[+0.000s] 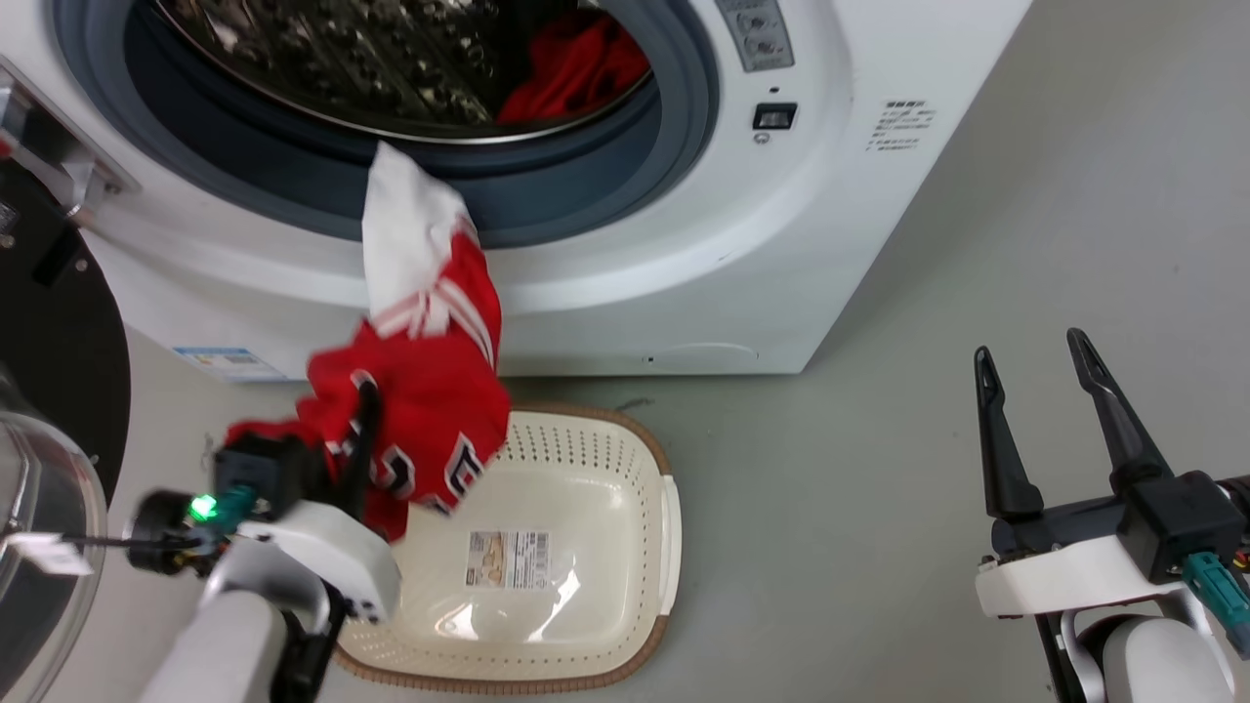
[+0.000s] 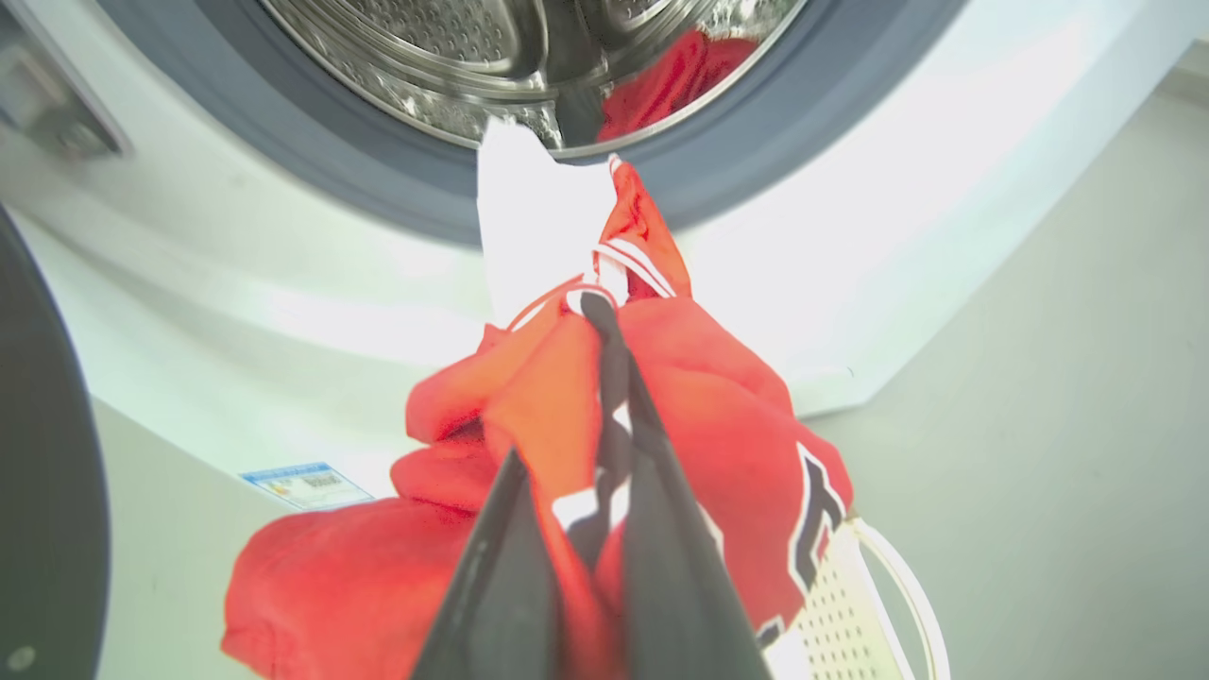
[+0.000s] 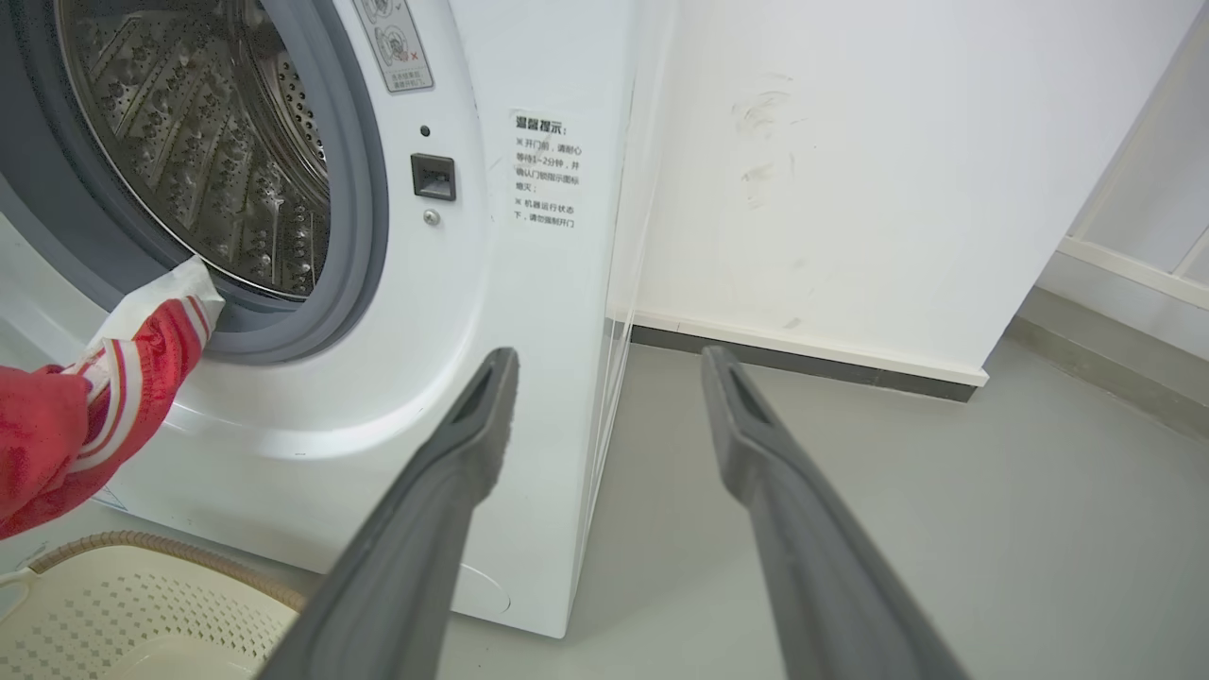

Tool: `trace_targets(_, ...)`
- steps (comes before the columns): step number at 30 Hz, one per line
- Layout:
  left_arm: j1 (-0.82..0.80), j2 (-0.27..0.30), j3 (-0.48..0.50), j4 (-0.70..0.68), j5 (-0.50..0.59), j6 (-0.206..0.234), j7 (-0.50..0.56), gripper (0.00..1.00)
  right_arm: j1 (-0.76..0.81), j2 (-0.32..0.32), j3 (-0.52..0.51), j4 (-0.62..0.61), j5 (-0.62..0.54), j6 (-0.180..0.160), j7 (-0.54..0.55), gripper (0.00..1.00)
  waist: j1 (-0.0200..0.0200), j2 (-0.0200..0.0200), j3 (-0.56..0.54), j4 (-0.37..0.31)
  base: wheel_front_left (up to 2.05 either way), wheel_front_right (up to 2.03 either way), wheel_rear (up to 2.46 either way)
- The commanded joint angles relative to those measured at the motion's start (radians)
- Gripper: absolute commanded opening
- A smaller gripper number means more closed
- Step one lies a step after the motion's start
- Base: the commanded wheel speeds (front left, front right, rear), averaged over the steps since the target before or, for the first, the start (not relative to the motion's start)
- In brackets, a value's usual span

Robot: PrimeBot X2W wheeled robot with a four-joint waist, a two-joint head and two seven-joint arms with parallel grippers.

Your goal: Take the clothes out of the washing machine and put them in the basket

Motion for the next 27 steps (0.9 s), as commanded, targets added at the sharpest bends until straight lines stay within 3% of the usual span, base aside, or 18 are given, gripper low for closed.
trace_targets(1, 0.007, -0.008, -0.017, 0.037, -0.005, -0.011, 0.029, 0.00, -0.012, 0.001, -0.001, -0.005, -0.012, -0.001, -0.002, 1.00, 0.0001, -0.0001, 0.025, 0.006, 0.00, 0.00, 0.00)
trace_targets(7, -0.034, -0.036, -0.063, 0.208, -0.022, -0.051, 0.096, 0.00, -0.033, 0.001, 0.003, -0.016, -0.031, -0.001, -0.002, 1.00, 0.0001, -0.0001, 0.098, 0.000, 0.00, 0.00, 0.00)
trace_targets(22, -0.346, -0.095, -0.092, 0.672, 0.021, -0.081, -0.060, 0.00, -0.109, 0.001, -0.011, -0.090, -0.038, -0.001, -0.002, 1.00, 0.0001, -0.0001, 0.407, -0.066, 0.00, 0.00, 0.00)
trace_targets(27, -0.426, -0.103, -0.072, 0.761, 0.027, -0.057, -0.104, 0.00, -0.135, 0.001, -0.021, -0.137, -0.030, -0.001, -0.002, 1.00, 0.0001, -0.0001, 0.489, -0.084, 0.00, 0.00, 0.00)
